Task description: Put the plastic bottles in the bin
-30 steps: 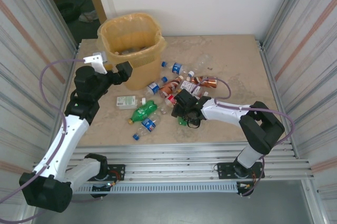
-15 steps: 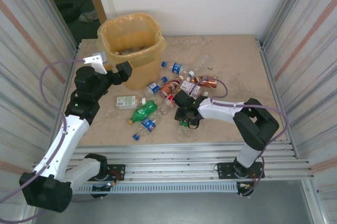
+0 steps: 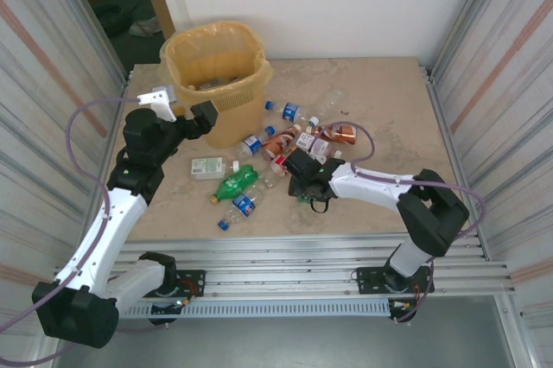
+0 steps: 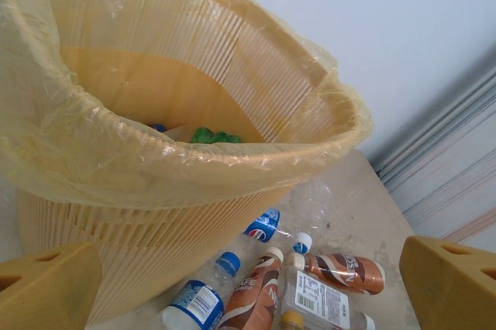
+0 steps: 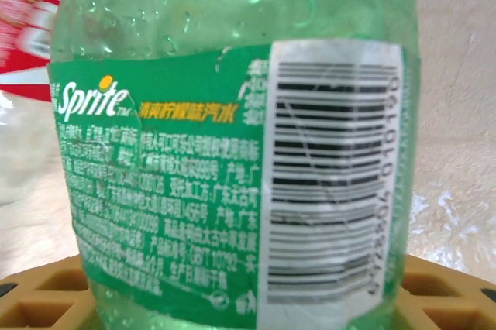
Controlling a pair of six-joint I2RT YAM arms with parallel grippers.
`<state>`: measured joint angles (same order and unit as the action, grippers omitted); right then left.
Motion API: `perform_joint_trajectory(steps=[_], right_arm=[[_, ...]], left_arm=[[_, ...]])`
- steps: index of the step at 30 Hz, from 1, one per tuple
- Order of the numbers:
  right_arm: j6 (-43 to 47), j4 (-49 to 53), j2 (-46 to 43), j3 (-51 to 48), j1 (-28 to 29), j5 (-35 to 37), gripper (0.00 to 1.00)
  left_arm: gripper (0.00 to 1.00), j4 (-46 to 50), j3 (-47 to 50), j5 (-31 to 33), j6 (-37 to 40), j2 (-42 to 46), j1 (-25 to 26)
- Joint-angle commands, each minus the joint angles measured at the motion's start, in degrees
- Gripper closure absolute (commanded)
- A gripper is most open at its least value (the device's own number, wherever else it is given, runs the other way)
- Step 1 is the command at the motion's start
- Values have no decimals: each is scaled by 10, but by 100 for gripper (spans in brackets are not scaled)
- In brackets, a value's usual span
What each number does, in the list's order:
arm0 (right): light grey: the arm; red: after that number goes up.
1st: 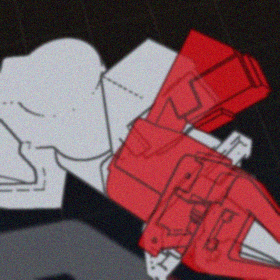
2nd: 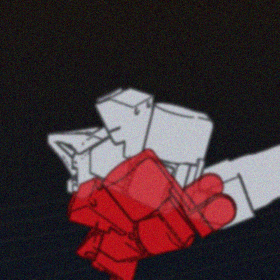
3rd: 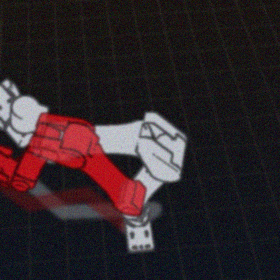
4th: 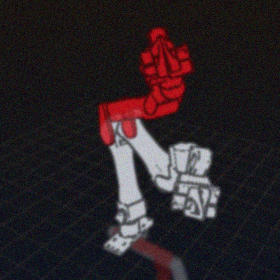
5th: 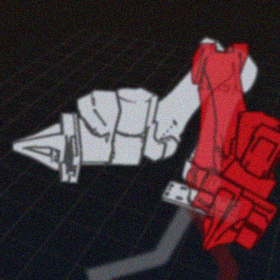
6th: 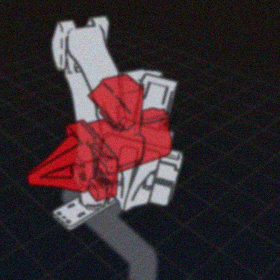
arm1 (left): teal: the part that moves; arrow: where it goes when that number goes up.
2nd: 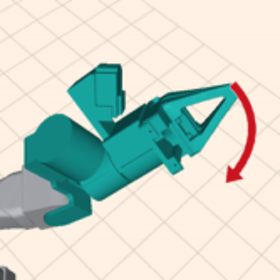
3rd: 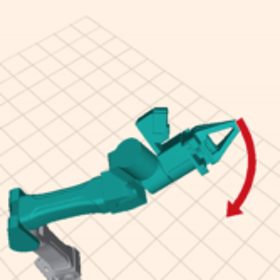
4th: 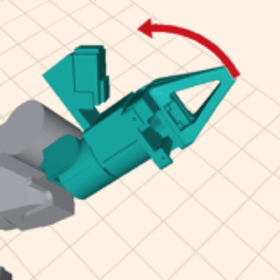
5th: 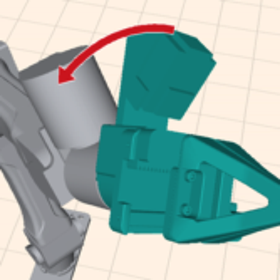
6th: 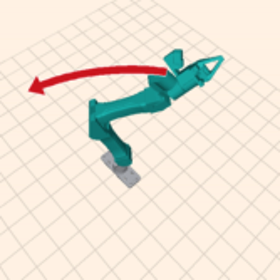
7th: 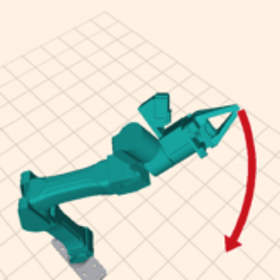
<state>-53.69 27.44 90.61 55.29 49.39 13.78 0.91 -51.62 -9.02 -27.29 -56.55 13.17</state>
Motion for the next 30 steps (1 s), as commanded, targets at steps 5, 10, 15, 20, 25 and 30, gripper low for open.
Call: perform_joint_trajectory(steps=[5,10,15,20,25,30], right_arm=[[133,-105,-126,-27,37,77,82],[223,-198,-187,-56,44,86,81],[299,-269,-220,-64,45,92,81],[346,-307,-222,-55,46,90,80],[374,-320,-212,-33,46,80,80],[390,-330,-202,-17,46,70,80]], left_arm=[[1,-5,-35,-45,5,-23,30],[1,21,-90,-109,30,-64,61],[1,34,-151,-176,40,-117,96],[3,37,-202,-229,44,-171,130],[10,37,-238,-261,43,-217,155],[16,37,-255,-280,36,-247,169]])
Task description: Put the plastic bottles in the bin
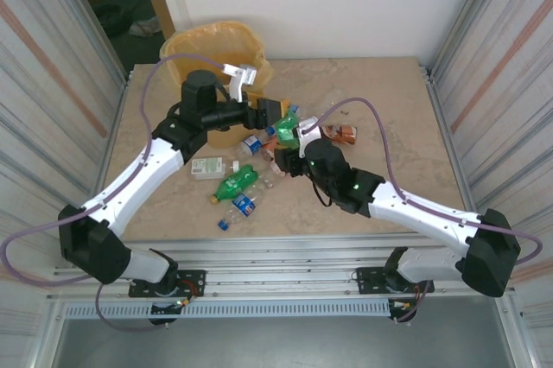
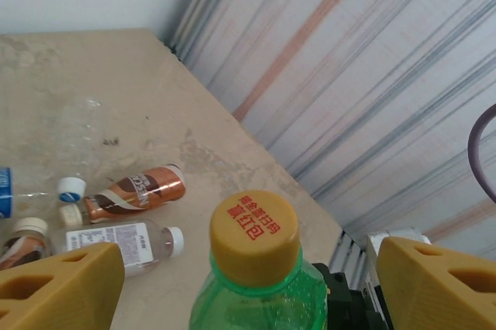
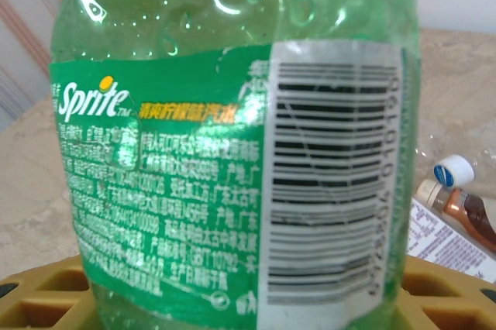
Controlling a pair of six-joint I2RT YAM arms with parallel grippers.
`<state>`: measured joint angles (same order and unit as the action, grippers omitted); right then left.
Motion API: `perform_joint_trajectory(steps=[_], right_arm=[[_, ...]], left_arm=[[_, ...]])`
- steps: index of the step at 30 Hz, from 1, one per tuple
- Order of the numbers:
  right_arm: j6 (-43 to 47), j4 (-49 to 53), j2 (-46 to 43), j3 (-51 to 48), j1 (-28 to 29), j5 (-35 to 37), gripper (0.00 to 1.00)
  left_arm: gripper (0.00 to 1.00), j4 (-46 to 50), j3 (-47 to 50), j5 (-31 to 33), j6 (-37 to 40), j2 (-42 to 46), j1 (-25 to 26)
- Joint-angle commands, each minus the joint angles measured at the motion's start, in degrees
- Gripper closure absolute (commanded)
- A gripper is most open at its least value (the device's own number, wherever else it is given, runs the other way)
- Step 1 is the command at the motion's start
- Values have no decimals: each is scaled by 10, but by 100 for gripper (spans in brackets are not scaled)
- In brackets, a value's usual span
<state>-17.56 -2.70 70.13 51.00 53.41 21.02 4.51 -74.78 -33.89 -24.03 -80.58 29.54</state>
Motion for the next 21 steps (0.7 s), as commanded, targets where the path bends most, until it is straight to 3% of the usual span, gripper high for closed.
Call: perform_joint_trajectory(steps=[1,4,7,15,17,21], right_arm=[[30,-31,4,27,6,-4,80],[34,-41,6,29,6,-10,80],[36,-44,10,32,6,-12,80],[35,-38,14,33,5,-6,78],[35,-36,11,31,5,-2,71],[33,-29,0,27,5,7,44]], left_arm=[[17,1,-23,-32,1,-12,7],[23,-2,-24,-37,-6,-23,9],[35,-15,-22,-43,-16,-30,9],[78,-41,-16,-42,-35,-35,9],[86,-43,-16,-35,-34,-33,10],[94,-31,-27,-12,-18,-25,9]])
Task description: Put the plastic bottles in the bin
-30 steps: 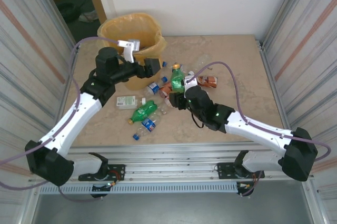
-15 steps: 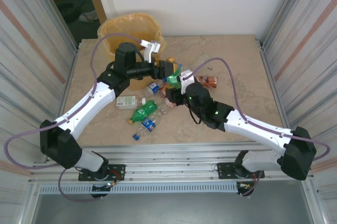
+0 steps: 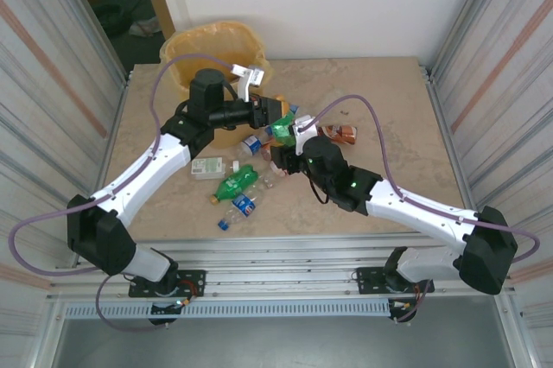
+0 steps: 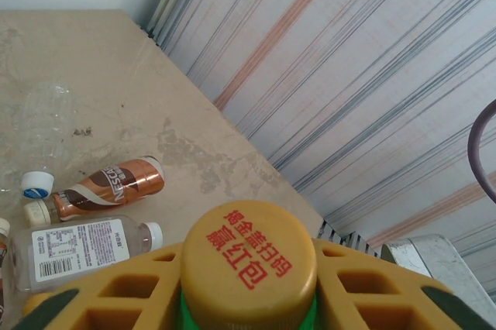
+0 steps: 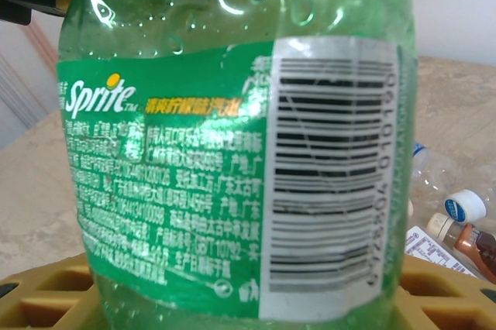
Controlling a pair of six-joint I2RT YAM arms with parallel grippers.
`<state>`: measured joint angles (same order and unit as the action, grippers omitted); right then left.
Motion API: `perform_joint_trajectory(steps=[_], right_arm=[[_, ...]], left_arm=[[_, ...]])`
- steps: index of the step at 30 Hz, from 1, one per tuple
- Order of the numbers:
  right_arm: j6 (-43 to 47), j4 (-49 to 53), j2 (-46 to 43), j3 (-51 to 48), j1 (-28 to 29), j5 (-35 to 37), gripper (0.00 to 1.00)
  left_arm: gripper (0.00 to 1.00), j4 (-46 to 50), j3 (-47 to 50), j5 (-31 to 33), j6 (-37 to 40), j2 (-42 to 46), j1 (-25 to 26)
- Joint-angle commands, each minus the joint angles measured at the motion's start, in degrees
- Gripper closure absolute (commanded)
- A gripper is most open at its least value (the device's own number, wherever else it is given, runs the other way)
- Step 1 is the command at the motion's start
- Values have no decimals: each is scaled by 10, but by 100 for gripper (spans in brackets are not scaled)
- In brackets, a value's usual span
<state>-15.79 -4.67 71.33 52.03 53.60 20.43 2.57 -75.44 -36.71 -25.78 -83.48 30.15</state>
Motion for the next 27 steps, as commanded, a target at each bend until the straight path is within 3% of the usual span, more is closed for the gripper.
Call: perform_joint_trajectory(steps=[1,4,9,14,21,27], right_arm=[[15,-5,-16,16,3,16,37],[11,4,-32,10,3,22,18],[-4,21,-73,-2,3,27,0],[-24,51,-106,-6,3,42,2],[-61,98,-128,-6,3,87,2],[-86,120,-126,-4,0,104,2]], left_arm=[[94,-4,-29,24,9,5,2],[94,18,-61,50,34,9,-7],[95,32,-117,83,52,-1,-45],[95,29,-178,104,44,-27,-97],[95,25,-247,180,39,-77,-169],[95,44,-312,178,18,-139,-226]])
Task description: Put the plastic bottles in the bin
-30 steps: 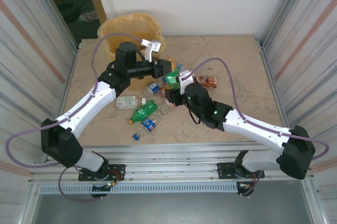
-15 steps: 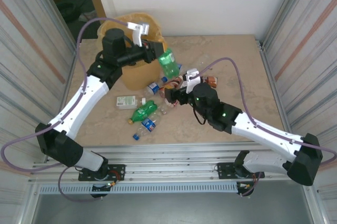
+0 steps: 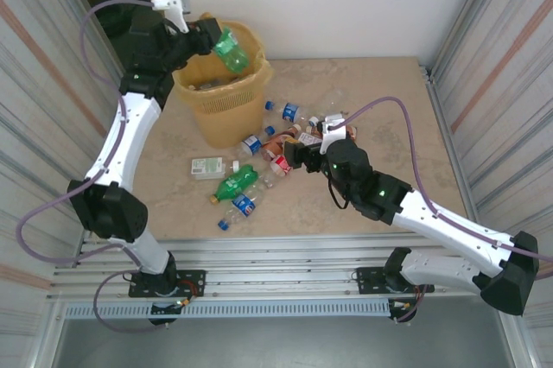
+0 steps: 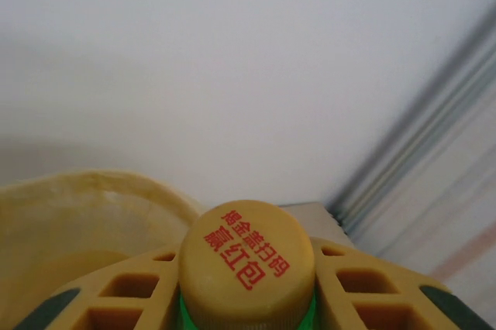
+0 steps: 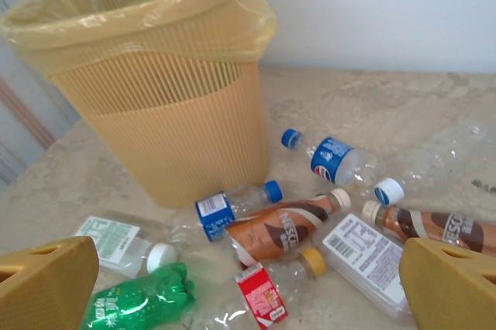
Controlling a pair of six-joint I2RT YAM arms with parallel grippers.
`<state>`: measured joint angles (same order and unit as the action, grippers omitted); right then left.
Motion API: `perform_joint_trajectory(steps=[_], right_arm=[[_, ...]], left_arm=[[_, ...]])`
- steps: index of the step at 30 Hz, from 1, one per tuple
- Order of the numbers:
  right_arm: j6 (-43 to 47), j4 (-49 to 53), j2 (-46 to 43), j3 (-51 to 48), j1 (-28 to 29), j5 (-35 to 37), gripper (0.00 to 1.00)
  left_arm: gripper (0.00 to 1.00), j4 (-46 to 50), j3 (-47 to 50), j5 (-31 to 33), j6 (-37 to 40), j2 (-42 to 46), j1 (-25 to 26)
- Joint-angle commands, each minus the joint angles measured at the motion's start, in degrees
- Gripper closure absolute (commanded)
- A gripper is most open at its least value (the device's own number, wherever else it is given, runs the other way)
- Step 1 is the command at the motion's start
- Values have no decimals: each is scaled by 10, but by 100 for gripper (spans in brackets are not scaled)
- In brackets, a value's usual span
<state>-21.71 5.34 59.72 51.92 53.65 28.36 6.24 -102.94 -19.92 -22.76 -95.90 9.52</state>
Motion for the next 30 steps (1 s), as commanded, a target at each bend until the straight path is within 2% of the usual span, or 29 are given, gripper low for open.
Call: perform_joint_trajectory(steps=[1,10,20,28,30], right_arm=[[-29,22,-8,-2,-1,26,2],[-60,47,20,14,-14,30,2],[-93,77,48,30,-25,29,2],[-120,98,53,31,-37,33,2],[-126,105,52,30,-41,34,2]], left_arm=[[95,9,-44,8,-16,-22,-26],[94,42,-80,-19,-25,-86,-45],[87,74,-95,-37,-14,-146,-43],[70,94,-107,-34,4,-178,-37],[59,97,-110,-33,7,-183,-36]])
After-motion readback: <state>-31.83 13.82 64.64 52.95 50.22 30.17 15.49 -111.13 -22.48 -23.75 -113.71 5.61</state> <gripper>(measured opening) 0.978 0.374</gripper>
